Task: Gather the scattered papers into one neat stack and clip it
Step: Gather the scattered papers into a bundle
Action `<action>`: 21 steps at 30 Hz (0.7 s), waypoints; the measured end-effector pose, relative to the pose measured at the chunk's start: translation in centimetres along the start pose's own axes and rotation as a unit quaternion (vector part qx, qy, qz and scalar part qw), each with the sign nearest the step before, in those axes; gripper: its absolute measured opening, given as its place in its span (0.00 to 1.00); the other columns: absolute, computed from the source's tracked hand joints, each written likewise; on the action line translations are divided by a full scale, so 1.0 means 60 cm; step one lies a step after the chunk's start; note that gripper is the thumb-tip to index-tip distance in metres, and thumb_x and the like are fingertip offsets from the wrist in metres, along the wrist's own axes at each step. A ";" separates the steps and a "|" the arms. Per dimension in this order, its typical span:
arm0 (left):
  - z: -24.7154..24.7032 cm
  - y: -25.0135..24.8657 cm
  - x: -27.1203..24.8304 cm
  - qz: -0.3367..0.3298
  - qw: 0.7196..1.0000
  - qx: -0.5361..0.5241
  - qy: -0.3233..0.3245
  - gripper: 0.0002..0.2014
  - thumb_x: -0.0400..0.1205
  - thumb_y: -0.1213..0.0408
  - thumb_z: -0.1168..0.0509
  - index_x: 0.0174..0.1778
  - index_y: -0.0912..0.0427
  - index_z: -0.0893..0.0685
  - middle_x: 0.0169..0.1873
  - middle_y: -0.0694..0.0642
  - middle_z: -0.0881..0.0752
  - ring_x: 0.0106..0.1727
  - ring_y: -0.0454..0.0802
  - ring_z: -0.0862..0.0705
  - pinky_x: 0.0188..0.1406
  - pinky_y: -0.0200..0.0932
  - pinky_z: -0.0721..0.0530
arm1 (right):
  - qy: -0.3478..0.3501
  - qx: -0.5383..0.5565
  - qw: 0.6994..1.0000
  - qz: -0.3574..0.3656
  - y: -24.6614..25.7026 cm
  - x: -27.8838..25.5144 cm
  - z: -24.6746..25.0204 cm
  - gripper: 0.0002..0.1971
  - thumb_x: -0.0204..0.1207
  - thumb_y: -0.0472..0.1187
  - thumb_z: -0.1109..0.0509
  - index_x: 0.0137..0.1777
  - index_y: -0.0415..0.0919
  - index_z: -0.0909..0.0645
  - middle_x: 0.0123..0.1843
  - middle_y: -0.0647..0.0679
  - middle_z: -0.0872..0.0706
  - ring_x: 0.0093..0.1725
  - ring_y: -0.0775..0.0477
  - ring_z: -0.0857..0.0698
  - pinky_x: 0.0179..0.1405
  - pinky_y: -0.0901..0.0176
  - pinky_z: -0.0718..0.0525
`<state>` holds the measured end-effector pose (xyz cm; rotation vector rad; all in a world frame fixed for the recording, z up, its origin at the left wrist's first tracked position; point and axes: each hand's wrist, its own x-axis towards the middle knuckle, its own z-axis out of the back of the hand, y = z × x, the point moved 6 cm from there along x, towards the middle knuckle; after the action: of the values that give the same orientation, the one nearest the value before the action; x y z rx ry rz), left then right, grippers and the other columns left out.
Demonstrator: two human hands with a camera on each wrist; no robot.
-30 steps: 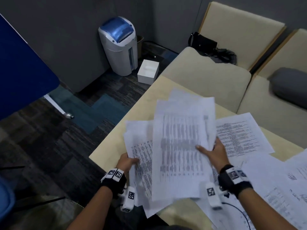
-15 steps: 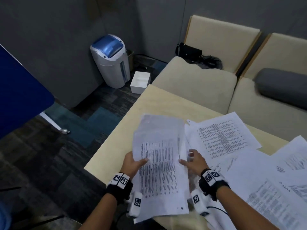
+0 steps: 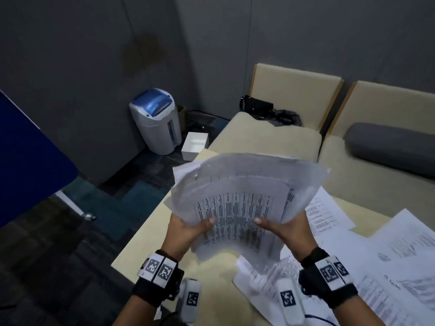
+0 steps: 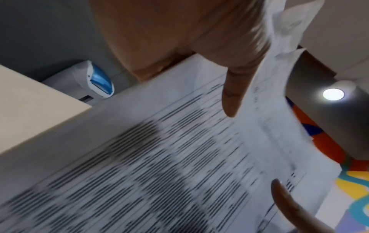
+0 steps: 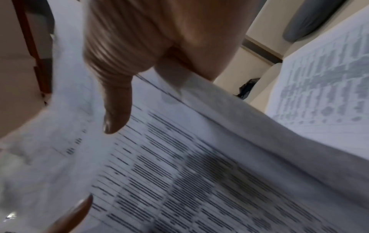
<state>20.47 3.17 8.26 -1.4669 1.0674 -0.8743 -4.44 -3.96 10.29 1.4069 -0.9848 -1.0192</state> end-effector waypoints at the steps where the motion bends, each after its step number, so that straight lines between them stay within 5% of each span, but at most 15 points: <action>1: 0.002 0.007 -0.007 0.002 1.000 0.002 -0.005 0.30 0.63 0.69 0.19 0.62 0.61 0.17 0.55 0.59 0.10 0.59 0.58 0.12 0.59 0.57 0.14 | 0.004 -0.010 1.000 -0.007 -0.009 -0.007 0.001 0.30 0.51 0.45 0.10 0.56 0.46 0.14 0.55 0.49 0.08 0.58 0.49 0.10 0.63 0.38 0.16; 5: -0.002 0.019 -0.021 -0.007 1.000 0.015 0.004 0.25 0.65 0.72 0.18 0.57 0.55 0.13 0.52 0.56 0.09 0.57 0.55 0.11 0.56 0.51 0.14 | 0.034 -0.018 0.999 -0.016 -0.038 -0.019 0.001 0.29 0.50 0.46 0.10 0.55 0.52 0.12 0.55 0.47 0.08 0.58 0.47 0.10 0.61 0.40 0.15; 11: -0.015 -0.038 -0.021 -0.071 0.997 0.035 0.006 0.18 0.62 0.71 0.19 0.47 0.68 0.12 0.41 0.56 0.08 0.44 0.50 0.10 0.44 0.38 0.14 | 0.067 0.006 0.998 -0.001 -0.037 -0.032 -0.001 0.25 0.53 0.30 0.15 0.51 0.47 0.11 0.52 0.46 0.07 0.54 0.46 0.09 0.51 0.55 0.12; 16: -0.007 -0.022 -0.018 -0.045 0.999 0.026 0.002 0.16 0.67 0.83 0.24 0.48 0.67 0.13 0.41 0.53 0.09 0.44 0.48 0.11 0.42 0.37 0.15 | -0.016 0.069 0.997 0.019 -0.048 -0.037 0.012 0.24 0.56 0.27 0.17 0.53 0.40 0.13 0.49 0.44 0.07 0.50 0.46 0.08 0.44 0.59 0.11; 19: -0.009 0.011 -0.020 0.011 1.000 0.018 0.011 0.22 0.68 0.83 0.24 0.49 0.52 0.10 0.45 0.51 0.08 0.49 0.47 0.10 0.45 0.39 0.13 | -0.045 0.083 0.995 0.009 -0.055 -0.037 0.013 0.19 0.60 0.35 0.18 0.52 0.38 0.13 0.47 0.44 0.07 0.51 0.41 0.09 0.45 0.59 0.11; 21: -0.020 0.019 -0.023 0.022 0.999 0.022 0.029 0.22 0.69 0.83 0.25 0.52 0.54 0.12 0.45 0.50 0.07 0.50 0.47 0.10 0.44 0.39 0.13 | -0.069 0.086 0.994 -0.004 -0.066 -0.032 0.015 0.24 0.61 0.52 0.17 0.47 0.33 0.15 0.43 0.38 0.09 0.48 0.31 0.11 0.46 0.49 0.11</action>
<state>18.72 4.03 7.36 -1.3830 1.1125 -0.9085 -5.76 -2.10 6.44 1.4961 -1.1921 -1.0686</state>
